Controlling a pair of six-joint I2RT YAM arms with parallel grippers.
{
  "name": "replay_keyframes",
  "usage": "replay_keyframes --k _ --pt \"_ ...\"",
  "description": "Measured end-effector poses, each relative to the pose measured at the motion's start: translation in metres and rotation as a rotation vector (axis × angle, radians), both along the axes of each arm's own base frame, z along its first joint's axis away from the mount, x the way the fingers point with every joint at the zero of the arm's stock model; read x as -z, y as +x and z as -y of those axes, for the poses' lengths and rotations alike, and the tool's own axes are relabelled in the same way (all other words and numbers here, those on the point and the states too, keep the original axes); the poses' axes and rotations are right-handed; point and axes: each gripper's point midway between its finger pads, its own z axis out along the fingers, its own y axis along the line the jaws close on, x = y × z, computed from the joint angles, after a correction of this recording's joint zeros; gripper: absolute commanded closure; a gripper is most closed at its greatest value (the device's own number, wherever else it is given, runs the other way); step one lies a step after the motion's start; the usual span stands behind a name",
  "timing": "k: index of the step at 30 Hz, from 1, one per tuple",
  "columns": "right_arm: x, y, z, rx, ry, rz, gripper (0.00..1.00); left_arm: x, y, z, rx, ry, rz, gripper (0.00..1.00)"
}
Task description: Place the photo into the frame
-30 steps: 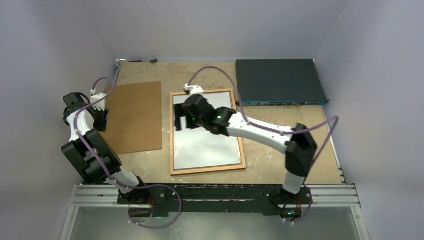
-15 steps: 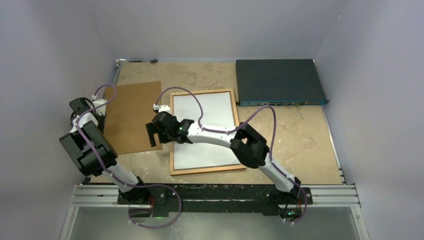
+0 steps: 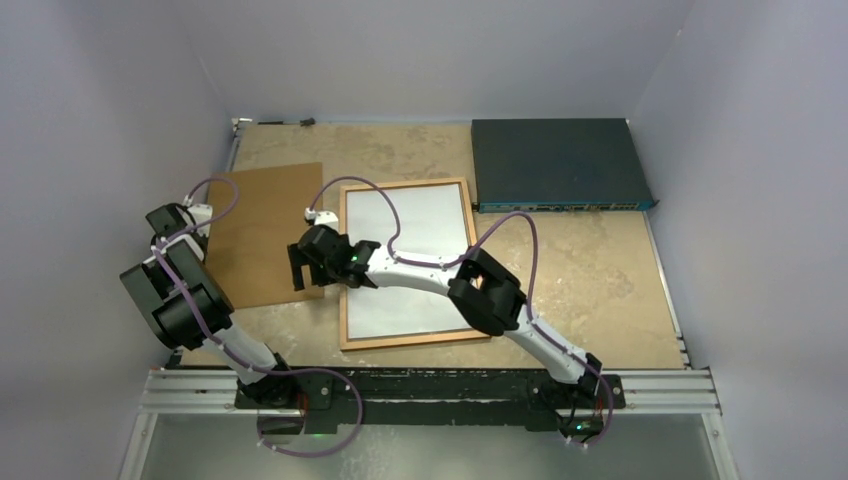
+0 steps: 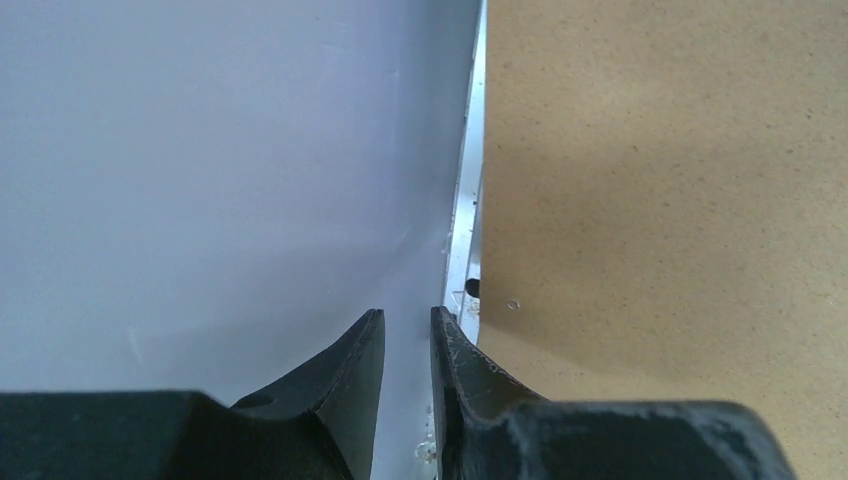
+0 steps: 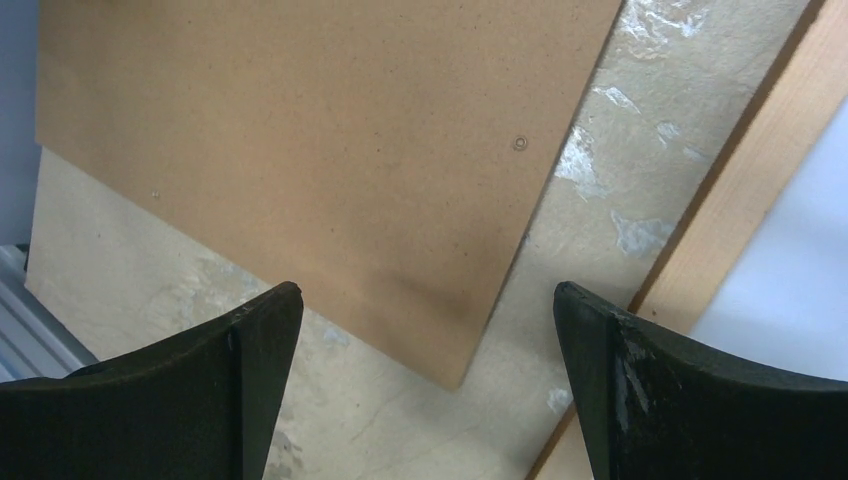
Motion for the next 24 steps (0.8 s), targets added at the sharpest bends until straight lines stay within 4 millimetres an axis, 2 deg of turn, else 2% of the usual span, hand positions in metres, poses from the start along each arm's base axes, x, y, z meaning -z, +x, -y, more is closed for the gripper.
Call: replay_keyframes --k 3,8,11,15,19,24 --pt "0.006 0.003 -0.007 0.009 0.014 -0.003 0.01 -0.002 0.002 -0.003 -0.002 0.013 0.01 0.77" --pt "0.004 0.004 -0.013 0.016 0.039 -0.009 0.01 0.003 0.003 0.0 0.024 0.005 0.003 0.78" --pt "0.003 0.003 -0.014 0.024 0.051 -0.019 0.01 0.018 -0.001 0.005 0.036 -0.022 -0.028 0.81" --pt "0.003 0.002 -0.018 0.028 0.081 -0.039 0.01 0.029 -0.003 0.005 0.049 -0.025 -0.052 0.89" --pt "0.0 0.003 -0.016 0.031 0.141 -0.076 0.02 0.032 -0.003 0.006 0.064 -0.025 -0.063 0.95" --pt "-0.009 -0.005 -0.011 0.0 0.284 -0.17 0.03 0.034 -0.003 0.008 0.097 -0.017 -0.078 0.98"
